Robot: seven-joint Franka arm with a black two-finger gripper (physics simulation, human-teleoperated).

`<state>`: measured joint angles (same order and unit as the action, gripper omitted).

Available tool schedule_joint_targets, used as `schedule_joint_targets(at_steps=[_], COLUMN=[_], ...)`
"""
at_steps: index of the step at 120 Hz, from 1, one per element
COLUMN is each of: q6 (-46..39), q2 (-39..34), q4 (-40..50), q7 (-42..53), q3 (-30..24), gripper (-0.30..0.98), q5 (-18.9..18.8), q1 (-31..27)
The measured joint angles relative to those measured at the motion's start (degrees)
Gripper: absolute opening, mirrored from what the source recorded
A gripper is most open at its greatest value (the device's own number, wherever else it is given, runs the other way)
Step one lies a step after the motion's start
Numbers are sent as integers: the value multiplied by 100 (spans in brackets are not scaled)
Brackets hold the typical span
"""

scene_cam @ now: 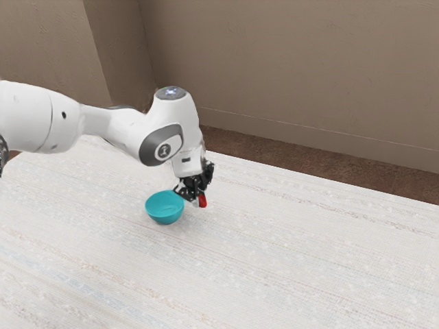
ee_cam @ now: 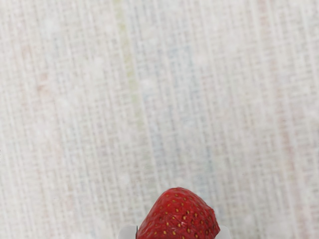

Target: Take strawberry from the bowl

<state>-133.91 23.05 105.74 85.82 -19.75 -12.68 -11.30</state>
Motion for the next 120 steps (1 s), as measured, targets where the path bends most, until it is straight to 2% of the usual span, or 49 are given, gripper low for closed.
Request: schedule_joint_targets(at_steps=[25,47,69,82,94,100,107,112,120], q6=[-66,-156,-108,-71,94,586,1318,1812,2618], q2=[466,806,872,824,335,-267,-1353,-1671,-2055], q4=[-87,-315,-366,-367,-166,21,-287,-697,-1023], q7=[-218,-397,-508,-553,-636,-976,-1432,-1720,-2024], q3=[-241,-245,-247,-248,-590,-641,-195,144,1093], gripper=[-7,-7,30,45,54,57,60,61,63], q5=[-23,-49,-13,12,91,282,427,554,761], q1=[919,1079,1069,1060,994,717,602,567,743])
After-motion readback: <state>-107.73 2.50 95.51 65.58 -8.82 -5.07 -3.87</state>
